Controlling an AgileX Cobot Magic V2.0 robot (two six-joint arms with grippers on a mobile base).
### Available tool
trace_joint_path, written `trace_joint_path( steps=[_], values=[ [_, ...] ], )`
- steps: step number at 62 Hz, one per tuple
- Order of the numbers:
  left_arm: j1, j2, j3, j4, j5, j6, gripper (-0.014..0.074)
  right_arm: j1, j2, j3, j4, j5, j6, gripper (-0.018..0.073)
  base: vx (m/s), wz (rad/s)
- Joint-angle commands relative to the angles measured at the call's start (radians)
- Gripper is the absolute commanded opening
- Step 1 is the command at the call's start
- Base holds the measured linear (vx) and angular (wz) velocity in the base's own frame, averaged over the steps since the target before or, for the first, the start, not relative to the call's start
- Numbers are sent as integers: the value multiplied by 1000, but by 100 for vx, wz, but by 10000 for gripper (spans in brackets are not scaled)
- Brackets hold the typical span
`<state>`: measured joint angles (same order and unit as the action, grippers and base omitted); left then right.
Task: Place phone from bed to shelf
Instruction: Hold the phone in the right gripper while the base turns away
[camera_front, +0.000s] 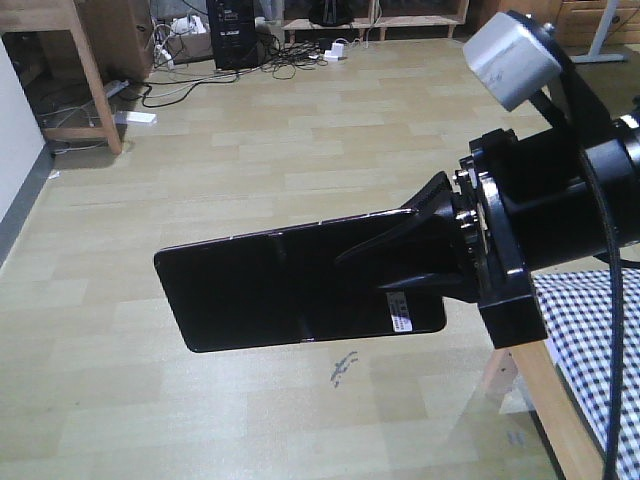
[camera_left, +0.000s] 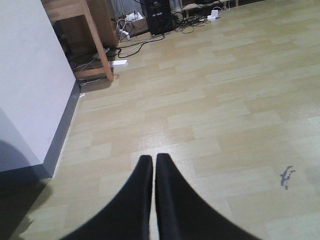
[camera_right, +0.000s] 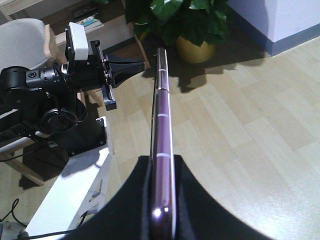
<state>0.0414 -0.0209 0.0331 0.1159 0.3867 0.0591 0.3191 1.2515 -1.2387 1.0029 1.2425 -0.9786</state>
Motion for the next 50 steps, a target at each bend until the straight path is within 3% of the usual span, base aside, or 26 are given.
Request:
trace_joint_path(
  steps=[1, 50],
  values=[
    [1, -7, 5, -2, -73, 0, 1, 0, -25, -26, 82, 35, -9, -1, 29, 1],
    [1, -7, 5, -2, -73, 0, 1, 0, -25, -26, 82, 35, -9, -1, 34, 2]
  ],
)
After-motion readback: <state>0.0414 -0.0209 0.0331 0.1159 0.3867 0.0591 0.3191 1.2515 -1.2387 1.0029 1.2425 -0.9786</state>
